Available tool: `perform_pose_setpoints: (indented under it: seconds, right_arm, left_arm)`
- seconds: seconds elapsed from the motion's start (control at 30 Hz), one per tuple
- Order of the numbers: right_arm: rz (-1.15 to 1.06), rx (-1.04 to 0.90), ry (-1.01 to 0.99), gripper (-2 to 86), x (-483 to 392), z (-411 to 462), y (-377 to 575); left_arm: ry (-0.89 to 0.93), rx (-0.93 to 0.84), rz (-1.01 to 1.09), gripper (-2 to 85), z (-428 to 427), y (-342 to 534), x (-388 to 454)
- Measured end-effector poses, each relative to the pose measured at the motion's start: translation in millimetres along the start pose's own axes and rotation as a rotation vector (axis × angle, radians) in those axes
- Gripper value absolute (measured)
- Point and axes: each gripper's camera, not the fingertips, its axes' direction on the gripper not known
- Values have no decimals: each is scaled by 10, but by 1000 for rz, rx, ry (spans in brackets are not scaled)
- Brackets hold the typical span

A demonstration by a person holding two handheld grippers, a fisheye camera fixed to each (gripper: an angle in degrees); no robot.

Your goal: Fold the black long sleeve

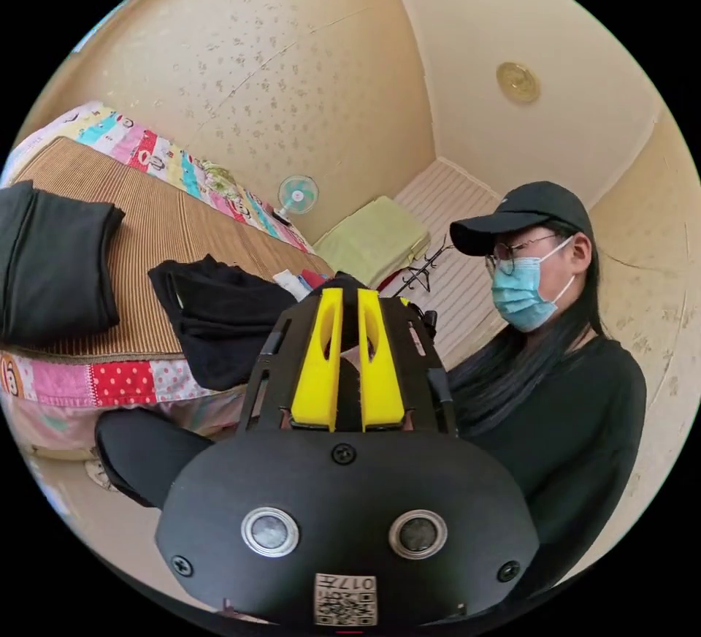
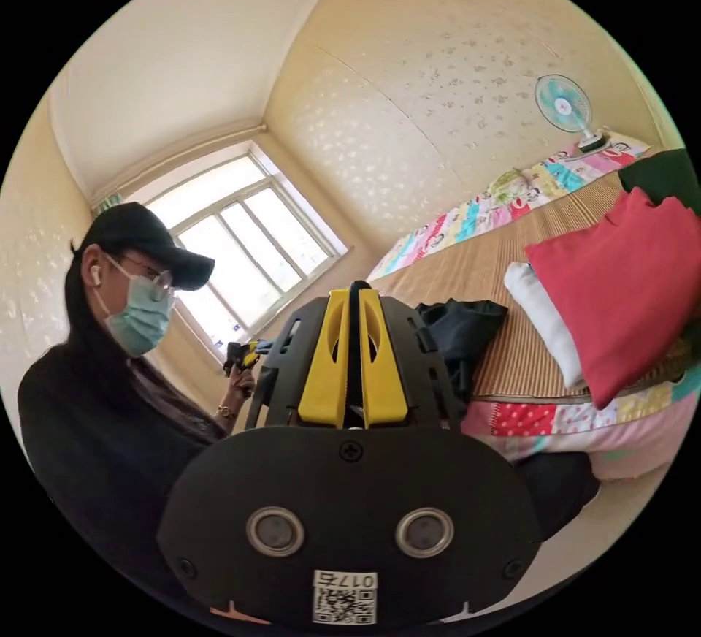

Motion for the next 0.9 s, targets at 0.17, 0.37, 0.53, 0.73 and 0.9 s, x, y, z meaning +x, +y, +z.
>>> perform_pose_setpoints:
  seconds: [0.17, 0.37, 0.53, 0.73, 0.9]
  right_arm:
    - [34, -101, 276, 42, 755, 1601, -1003]
    - [12, -229, 494, 101, 709, 2481, -1121]
    - [-93, -310, 550, 100, 606, 2528, -238]
    - [78, -453, 625, 105, 1370, 2668, 486]
    - [205, -413, 502, 95, 1655, 2532, 397]
  left_arm:
    - [-6, 74, -258, 48, 558, -945, -1347]
    - [-186, 146, -292, 123, 783, -1616, -1935]
    - [-396, -40, -281, 152, 999, -954, -1755]
    - [-477, -111, -565, 200, 1266, 120, -2314]
    - [-265, 60, -744, 179, 1243, 525, -2729]
